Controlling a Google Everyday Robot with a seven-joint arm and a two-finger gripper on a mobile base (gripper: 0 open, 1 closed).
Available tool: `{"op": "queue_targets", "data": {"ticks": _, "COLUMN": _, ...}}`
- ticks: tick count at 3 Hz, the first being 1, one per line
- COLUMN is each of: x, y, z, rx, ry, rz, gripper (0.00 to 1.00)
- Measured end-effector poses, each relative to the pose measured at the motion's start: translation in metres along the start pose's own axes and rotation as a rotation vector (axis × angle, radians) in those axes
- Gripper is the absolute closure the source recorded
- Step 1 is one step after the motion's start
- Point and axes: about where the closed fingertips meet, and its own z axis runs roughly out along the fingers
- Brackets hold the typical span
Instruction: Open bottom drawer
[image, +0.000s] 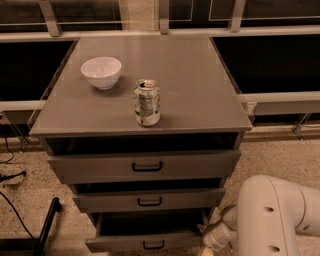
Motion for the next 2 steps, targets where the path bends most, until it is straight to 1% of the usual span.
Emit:
{"op": "queue_targets", "data": {"ticks": 1, "x": -0.001, "y": 0.019, "z": -0.010, "rx": -0.048, "ry": -0.027, "rz": 0.023, "gripper": 0.00}}
{"op": "queue_targets", "data": {"ticks": 2, "x": -0.002, "y": 0.036, "z": -0.018, "rx": -0.109, "ry": -0.042, "rz": 0.045, "gripper": 0.00}}
